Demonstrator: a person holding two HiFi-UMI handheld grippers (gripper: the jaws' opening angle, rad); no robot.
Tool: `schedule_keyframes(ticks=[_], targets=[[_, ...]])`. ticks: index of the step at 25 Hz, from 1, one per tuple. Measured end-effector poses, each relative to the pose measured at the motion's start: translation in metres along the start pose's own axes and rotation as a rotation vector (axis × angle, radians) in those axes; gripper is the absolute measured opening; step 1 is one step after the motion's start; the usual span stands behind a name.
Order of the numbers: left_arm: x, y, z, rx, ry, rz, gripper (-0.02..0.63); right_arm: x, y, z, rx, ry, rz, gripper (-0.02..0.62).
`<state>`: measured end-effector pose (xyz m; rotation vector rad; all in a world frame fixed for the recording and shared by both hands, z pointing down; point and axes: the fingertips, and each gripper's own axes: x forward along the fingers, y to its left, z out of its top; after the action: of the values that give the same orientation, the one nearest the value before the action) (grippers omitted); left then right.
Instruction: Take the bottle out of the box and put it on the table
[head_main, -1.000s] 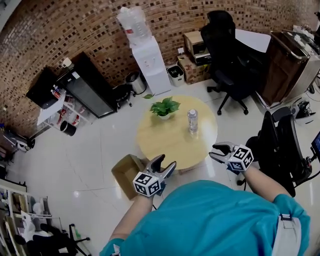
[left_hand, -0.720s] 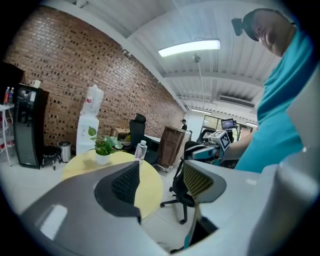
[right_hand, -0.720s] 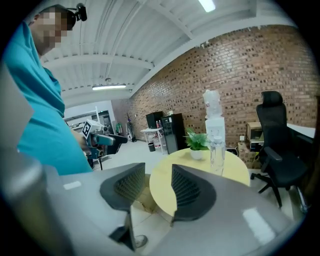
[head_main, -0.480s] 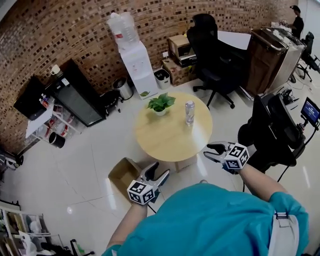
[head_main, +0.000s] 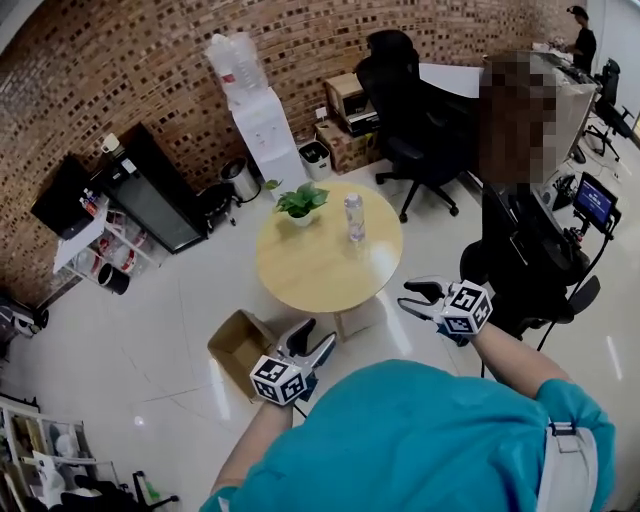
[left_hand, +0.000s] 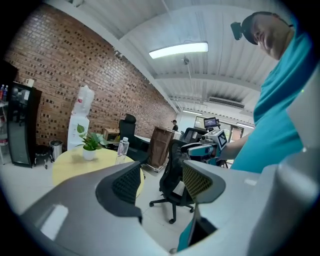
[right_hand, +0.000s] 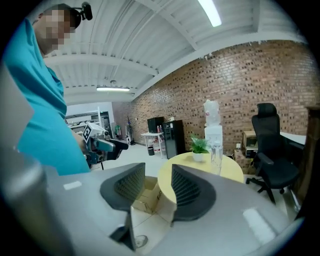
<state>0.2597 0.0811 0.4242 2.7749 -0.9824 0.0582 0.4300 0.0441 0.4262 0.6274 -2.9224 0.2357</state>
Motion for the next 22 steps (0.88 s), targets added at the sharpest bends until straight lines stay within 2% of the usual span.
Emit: schedule_keyframes(ticks=[6,11,14,18,22], targets=[[0.059,-0.067,-0.024,-0.059,-0.048,0.06,0.25,-0.074,-0.008,-0.013,-0.037,-0.036,0.094,0.149],[0.101,-0.122,-0.046,-0.09,-0.033,0.07,0.249,-0.114,-0.011,-0.036,-0.046,-0.028,0.165,0.149],[0.097,-0.143,-0.041,-0.078,-0.032,0.074,0.249,-0.123,0.001,-0.041,-0.035,-0.023,0.186,0.149],[0.086,-0.147,-0.028,-0.089,-0.055,0.101,0.241,-0.129,0.014,-0.029,-0.042,-0.031,0.198,0.149],[0.054,-0.16,-0.016,-0.07,-0.086,0.093,0.236,-0.134,0.042,-0.023,-0.046,-0.033,0.191,0.147]])
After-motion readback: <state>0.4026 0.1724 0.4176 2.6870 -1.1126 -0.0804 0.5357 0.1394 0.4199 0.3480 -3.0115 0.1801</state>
